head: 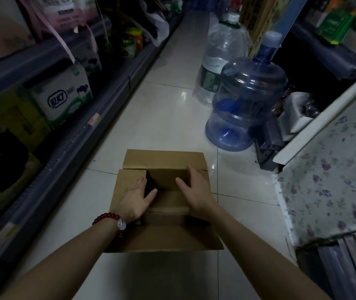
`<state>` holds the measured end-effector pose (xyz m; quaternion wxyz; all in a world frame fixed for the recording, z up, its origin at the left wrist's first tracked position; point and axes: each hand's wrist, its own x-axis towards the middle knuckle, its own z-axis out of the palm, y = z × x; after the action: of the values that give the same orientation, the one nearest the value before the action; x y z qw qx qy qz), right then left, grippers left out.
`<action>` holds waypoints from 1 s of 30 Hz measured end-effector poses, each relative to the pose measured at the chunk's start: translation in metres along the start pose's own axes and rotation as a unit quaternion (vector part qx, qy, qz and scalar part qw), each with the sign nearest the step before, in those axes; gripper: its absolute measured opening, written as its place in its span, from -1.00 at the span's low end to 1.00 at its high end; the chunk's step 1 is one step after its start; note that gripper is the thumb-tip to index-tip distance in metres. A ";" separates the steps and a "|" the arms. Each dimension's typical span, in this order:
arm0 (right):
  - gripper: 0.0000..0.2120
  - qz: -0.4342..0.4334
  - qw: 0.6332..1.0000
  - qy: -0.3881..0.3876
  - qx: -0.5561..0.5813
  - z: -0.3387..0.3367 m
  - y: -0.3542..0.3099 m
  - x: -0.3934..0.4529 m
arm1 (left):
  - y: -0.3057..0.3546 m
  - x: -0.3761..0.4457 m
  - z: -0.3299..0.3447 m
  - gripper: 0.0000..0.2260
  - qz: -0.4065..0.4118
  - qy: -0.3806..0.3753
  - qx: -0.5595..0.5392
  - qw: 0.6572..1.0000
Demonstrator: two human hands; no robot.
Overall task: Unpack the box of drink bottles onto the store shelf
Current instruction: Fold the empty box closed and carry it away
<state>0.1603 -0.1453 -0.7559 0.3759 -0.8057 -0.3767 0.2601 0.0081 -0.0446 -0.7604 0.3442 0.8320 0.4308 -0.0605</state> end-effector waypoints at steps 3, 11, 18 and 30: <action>-0.50 0.007 1.000 -0.010 -0.011 0.011 0.008 -0.009 | -0.003 -0.005 0.002 -0.42 0.003 -0.011 0.002 1.000; -0.66 -0.027 0.991 0.025 -0.126 0.013 0.041 -0.019 | -0.014 -0.014 0.006 -0.44 0.027 -0.032 0.006 0.999; -0.01 -0.006 0.977 0.058 -0.203 -0.017 0.050 0.014 | -0.016 -0.014 0.008 -0.45 0.036 -0.030 0.025 0.999; 0.30 0.055 0.996 -0.039 -0.055 -0.024 0.071 0.055 | -0.010 -0.012 0.008 -0.46 0.025 -0.034 0.043 0.998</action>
<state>0.2386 -0.1413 -0.8060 0.3010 -0.8341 -0.3600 0.2901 -0.0049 -0.0538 -0.7672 0.3235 0.8543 0.3946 -0.0986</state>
